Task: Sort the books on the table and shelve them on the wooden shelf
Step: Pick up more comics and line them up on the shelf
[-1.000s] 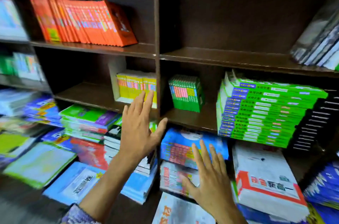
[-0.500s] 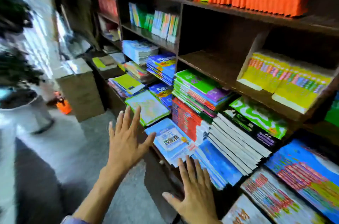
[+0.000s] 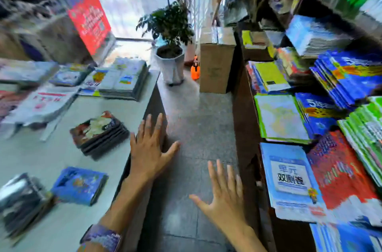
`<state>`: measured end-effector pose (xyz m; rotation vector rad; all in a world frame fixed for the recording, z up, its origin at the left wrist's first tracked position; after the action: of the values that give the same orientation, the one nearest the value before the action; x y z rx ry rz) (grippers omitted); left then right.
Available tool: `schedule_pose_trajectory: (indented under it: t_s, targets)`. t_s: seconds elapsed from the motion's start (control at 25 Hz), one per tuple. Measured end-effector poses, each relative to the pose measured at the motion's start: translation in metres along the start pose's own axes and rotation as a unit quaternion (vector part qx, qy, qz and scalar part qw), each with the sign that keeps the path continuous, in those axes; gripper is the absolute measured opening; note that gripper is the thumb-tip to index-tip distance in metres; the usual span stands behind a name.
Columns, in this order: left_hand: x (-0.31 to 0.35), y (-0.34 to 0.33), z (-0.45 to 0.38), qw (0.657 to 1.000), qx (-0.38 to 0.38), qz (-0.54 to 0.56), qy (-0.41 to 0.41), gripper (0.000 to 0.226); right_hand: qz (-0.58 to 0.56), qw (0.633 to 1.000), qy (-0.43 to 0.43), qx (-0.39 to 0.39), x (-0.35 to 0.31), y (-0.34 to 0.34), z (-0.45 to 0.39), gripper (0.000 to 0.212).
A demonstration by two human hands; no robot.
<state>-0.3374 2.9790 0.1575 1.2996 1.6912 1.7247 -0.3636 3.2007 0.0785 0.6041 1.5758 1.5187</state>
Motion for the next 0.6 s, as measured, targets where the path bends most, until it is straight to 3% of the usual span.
schedule_pose_trajectory:
  t_s: [0.36,0.6]
  targets:
    - [-0.125,-0.015,0.024,0.976,-0.011,0.043,0.212,0.090,-0.008,0.982,0.142,-0.127,-0.075,-0.044,-0.060,0.106]
    - [-0.192,-0.028,-0.013,0.924,0.024,0.237,0.301,0.086,0.013,0.981,0.131,-0.143,-0.139,-0.059,-0.110,0.104]
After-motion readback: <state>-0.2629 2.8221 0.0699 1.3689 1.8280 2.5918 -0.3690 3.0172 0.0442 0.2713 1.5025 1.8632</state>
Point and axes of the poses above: each hand's wrist, its own z-axis away from the middle knuckle, its own y-axis out of the back of the hand, x = y × z, the point moved 1 cm from there along -z, towards the middle knuckle
